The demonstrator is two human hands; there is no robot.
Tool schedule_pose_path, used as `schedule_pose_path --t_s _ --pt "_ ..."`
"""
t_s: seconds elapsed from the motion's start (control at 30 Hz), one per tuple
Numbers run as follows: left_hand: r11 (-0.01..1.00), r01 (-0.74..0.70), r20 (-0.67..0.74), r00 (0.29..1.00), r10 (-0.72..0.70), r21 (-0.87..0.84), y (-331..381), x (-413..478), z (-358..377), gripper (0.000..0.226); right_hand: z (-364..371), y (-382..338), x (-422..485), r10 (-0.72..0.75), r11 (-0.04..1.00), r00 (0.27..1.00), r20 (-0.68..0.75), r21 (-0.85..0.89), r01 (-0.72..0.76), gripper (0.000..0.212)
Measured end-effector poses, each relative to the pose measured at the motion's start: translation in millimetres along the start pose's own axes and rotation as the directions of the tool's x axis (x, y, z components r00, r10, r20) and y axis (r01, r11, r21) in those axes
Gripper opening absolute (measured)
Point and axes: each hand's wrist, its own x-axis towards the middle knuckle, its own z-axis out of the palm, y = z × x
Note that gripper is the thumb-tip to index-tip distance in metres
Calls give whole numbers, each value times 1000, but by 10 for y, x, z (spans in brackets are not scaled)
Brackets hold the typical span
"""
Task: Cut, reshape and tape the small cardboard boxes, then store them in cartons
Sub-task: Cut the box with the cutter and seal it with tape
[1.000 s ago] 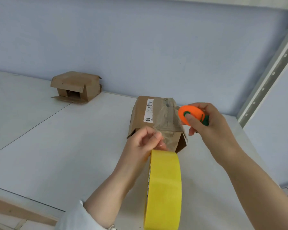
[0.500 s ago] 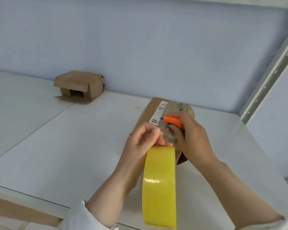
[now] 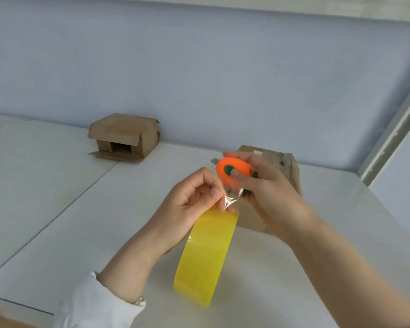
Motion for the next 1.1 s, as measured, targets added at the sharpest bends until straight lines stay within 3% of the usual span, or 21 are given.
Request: schedule_pose_path --t_s 0.1,0.13,0.2,0.27,0.37,0.53,0.7,0.87,1.0,1.1 --pt "999 -2 -22 1000 2 35 19 -54 -242 21 245 -22 78 57 992 995 79 108 -66 22" --pt "999 5 -29 1000 -4 32 34 -66 -311 21 311 -42 89 59 989 993 102 129 -72 30" --pt "999 33 -62 998 -31 22 48 -110 -479 20 497 -60 128 -4 999 993 120 47 -2 29" --pt "998 58 -88 995 -56 26 58 -144 -653 18 705 -54 202 -116 990 990 84 -71 122 20" --pt "995 101 -140 985 -101 -5 36 -157 -864 20 930 -49 330 -242 953 970 27 -179 243 27" --pt "979 205 -120 972 -202 15 7 -34 -993 18 950 -76 497 -196 963 978 -75 -200 178 29" --pt "947 297 -183 945 -272 126 -29 54 -1015 48 914 4 684 -8 997 993 -117 -75 -1 17" --pt "906 357 -243 922 -302 226 58 40 -967 70 942 7 753 -29 997 993 -111 -80 20 16" --pt "900 408 -301 887 -351 152 91 -26 -1041 124 948 -10 749 -30 998 997 -76 -58 26 17" --pt "902 415 -351 867 -353 119 129 -104 -1055 124 947 -5 800 47 985 998 -42 -164 -53 20"
